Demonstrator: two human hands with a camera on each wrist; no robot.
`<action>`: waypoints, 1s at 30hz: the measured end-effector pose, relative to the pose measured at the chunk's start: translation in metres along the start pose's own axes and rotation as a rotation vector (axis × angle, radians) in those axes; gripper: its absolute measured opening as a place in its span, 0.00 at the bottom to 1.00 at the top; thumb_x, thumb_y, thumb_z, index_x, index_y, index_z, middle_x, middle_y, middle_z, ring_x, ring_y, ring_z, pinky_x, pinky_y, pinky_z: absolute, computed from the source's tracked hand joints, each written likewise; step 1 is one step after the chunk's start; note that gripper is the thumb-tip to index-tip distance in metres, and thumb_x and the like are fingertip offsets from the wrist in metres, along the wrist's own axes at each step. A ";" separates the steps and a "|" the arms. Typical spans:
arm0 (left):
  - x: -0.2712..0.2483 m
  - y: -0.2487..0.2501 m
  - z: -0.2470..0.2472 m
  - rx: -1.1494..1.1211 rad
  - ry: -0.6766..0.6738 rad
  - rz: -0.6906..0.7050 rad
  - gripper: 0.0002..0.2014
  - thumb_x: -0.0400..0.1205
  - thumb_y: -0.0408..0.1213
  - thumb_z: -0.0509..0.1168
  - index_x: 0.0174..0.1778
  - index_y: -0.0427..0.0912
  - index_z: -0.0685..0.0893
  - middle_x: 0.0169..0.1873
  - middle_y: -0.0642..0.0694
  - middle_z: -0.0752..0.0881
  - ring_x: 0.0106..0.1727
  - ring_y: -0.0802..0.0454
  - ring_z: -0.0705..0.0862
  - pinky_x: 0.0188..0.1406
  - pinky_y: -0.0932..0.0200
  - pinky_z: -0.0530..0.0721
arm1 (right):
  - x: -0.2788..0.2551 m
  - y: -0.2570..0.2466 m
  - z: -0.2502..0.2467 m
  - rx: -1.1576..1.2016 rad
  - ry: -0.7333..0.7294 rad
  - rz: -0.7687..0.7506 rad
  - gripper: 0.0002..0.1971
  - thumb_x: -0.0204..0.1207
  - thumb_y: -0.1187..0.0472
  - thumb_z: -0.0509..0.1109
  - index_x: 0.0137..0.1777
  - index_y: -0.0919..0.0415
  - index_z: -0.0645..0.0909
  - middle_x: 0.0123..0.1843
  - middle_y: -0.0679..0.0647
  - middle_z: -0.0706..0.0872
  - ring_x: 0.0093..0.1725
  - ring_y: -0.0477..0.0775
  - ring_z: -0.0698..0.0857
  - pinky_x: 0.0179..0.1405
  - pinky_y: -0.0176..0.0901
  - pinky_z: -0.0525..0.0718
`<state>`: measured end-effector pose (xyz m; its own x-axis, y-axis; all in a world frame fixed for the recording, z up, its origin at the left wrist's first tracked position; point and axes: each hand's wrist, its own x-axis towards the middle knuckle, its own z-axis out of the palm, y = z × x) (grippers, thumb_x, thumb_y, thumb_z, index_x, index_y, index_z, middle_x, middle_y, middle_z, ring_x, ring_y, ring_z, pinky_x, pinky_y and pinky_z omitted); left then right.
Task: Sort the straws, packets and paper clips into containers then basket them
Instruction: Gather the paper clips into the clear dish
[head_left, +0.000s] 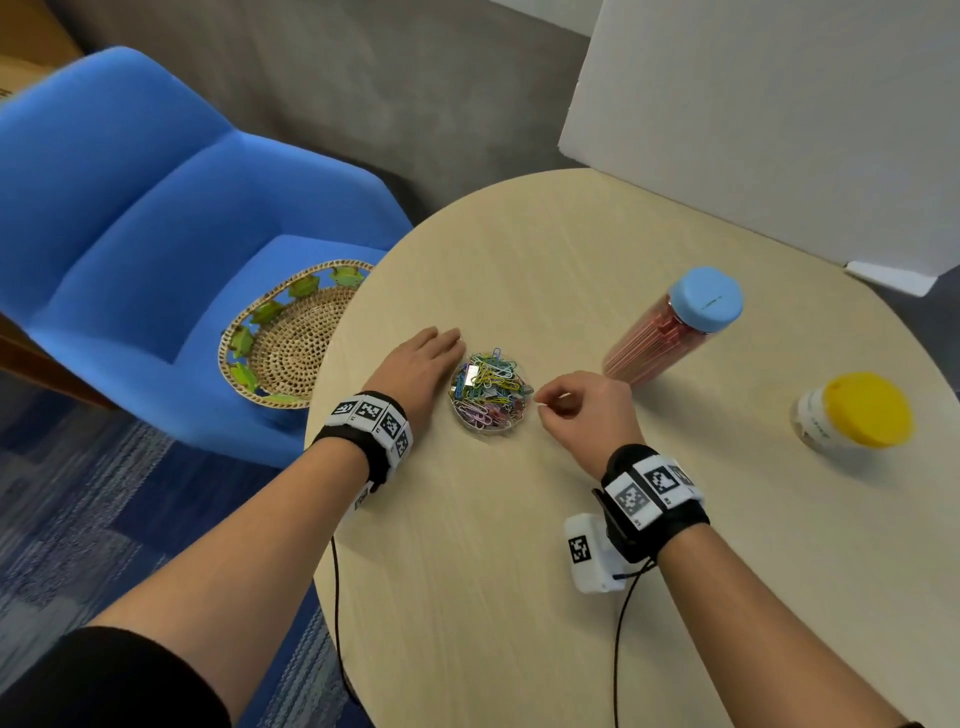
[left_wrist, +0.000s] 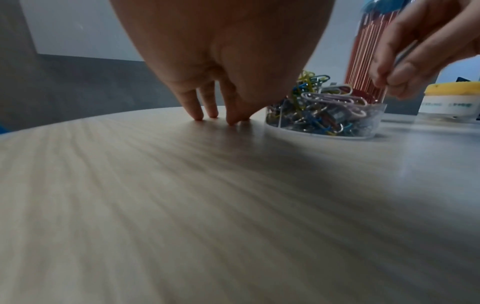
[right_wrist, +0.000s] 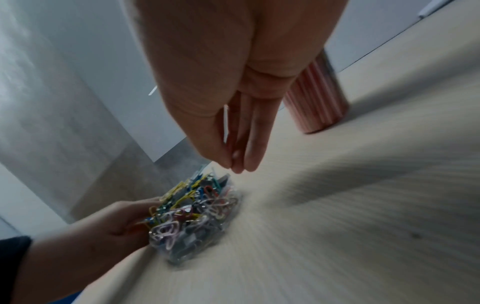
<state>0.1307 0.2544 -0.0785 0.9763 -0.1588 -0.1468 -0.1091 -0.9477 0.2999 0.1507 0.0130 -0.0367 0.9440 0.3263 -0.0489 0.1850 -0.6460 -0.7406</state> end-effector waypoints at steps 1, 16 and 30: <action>0.000 -0.001 0.000 -0.016 0.014 -0.019 0.32 0.78 0.23 0.61 0.81 0.40 0.67 0.82 0.43 0.65 0.81 0.40 0.62 0.80 0.51 0.60 | -0.003 0.006 -0.002 -0.017 0.010 0.040 0.10 0.69 0.71 0.76 0.38 0.53 0.89 0.38 0.47 0.90 0.35 0.43 0.89 0.42 0.33 0.87; -0.020 0.009 -0.021 -0.314 0.124 -0.468 0.07 0.81 0.35 0.70 0.50 0.39 0.93 0.47 0.43 0.92 0.50 0.45 0.88 0.55 0.58 0.83 | -0.069 0.017 0.017 -0.634 -0.382 0.154 0.37 0.79 0.39 0.65 0.85 0.49 0.59 0.88 0.52 0.51 0.86 0.57 0.54 0.81 0.55 0.63; -0.031 0.031 -0.027 -0.283 0.102 -0.439 0.07 0.84 0.41 0.67 0.48 0.42 0.88 0.47 0.44 0.79 0.49 0.47 0.79 0.48 0.57 0.75 | -0.071 0.019 0.016 -0.658 -0.447 0.200 0.49 0.72 0.32 0.69 0.87 0.45 0.48 0.89 0.46 0.40 0.87 0.56 0.46 0.81 0.67 0.61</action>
<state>0.1024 0.2377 -0.0389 0.9335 0.2772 -0.2275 0.3549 -0.8050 0.4754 0.0824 -0.0117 -0.0579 0.8040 0.3164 -0.5035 0.2782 -0.9484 -0.1519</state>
